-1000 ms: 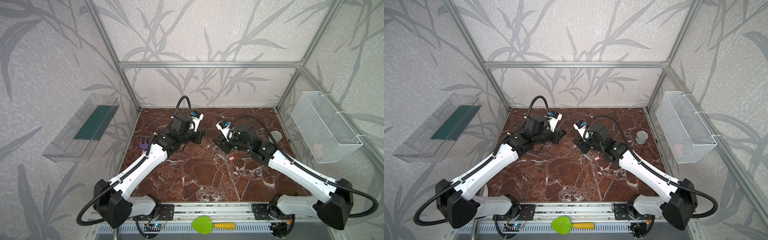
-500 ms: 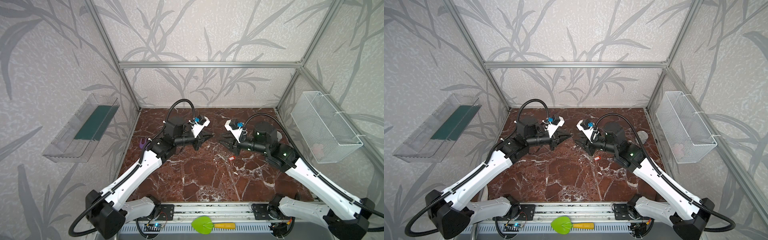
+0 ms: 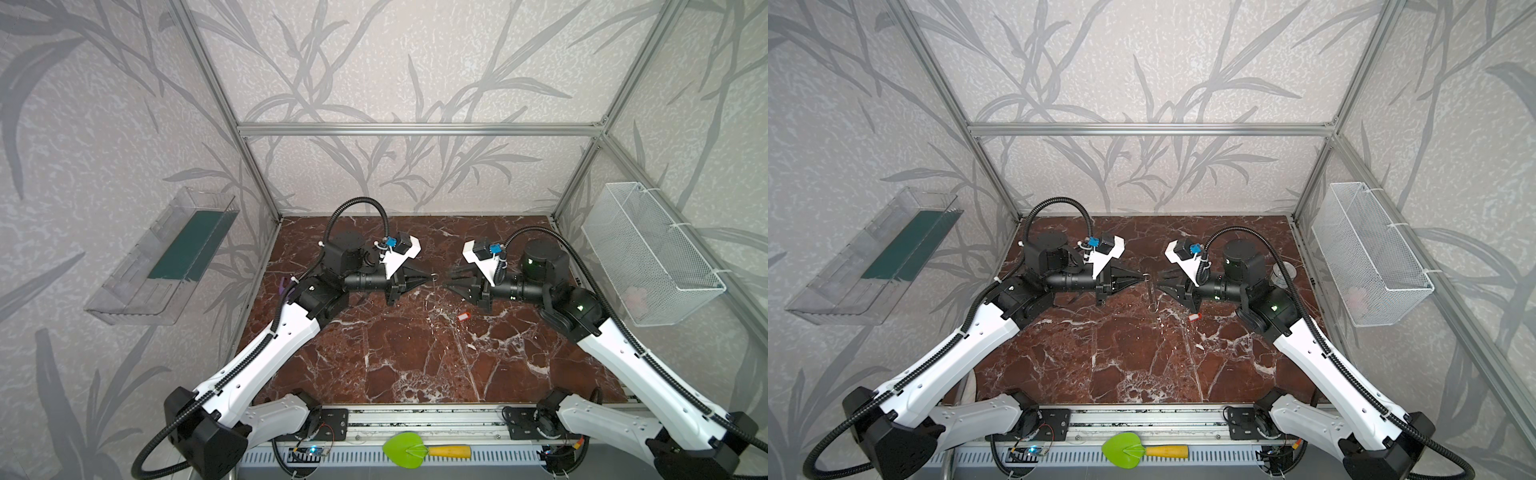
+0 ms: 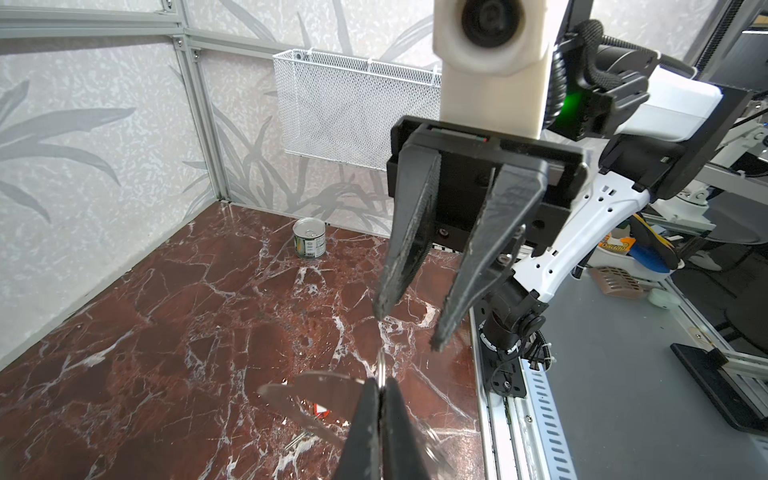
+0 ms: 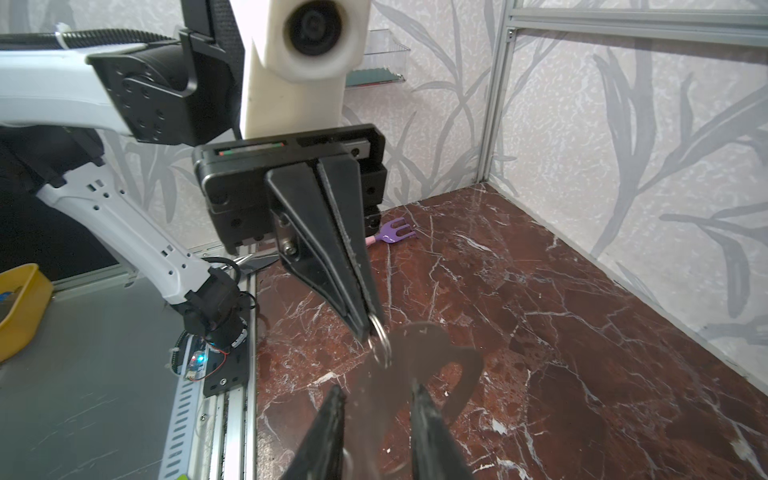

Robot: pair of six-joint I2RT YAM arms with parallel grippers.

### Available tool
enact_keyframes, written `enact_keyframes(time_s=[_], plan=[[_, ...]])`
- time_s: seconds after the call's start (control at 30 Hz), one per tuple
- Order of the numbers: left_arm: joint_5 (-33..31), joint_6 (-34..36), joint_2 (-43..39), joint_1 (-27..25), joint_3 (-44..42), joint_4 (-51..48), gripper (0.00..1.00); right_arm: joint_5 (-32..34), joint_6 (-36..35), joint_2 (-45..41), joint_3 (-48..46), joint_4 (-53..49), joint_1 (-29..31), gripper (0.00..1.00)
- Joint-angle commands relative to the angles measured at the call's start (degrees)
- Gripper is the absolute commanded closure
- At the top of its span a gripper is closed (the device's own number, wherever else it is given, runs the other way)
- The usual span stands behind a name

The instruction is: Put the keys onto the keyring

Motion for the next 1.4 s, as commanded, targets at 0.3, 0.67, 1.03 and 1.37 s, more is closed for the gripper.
enact_keyframes(time_s=[0.3, 0.67, 1.03, 1.37], plan=[[6.18, -4.01, -1.54, -0.06, 1.15, 7.08, 1.00, -6.36, 1.94, 0.58, 0.53, 2.69, -0.29, 0.73], [8.80, -6.19, -1.28, -0.03, 0.81, 8.71, 1.00, -6.24, 3.45, 0.33, -0.05, 5.26, -0.96, 0.78], [10.03, -8.87, -0.75, -0.09, -0.25, 12.39, 1.00, -8.01, 5.12, 1.21, 0.49, 7.34, -1.15, 0.84], [9.87, -9.41, -0.36, -0.08, -0.68, 12.97, 1.00, -9.17, 6.52, 1.64, 0.77, 9.43, -1.19, 0.85]])
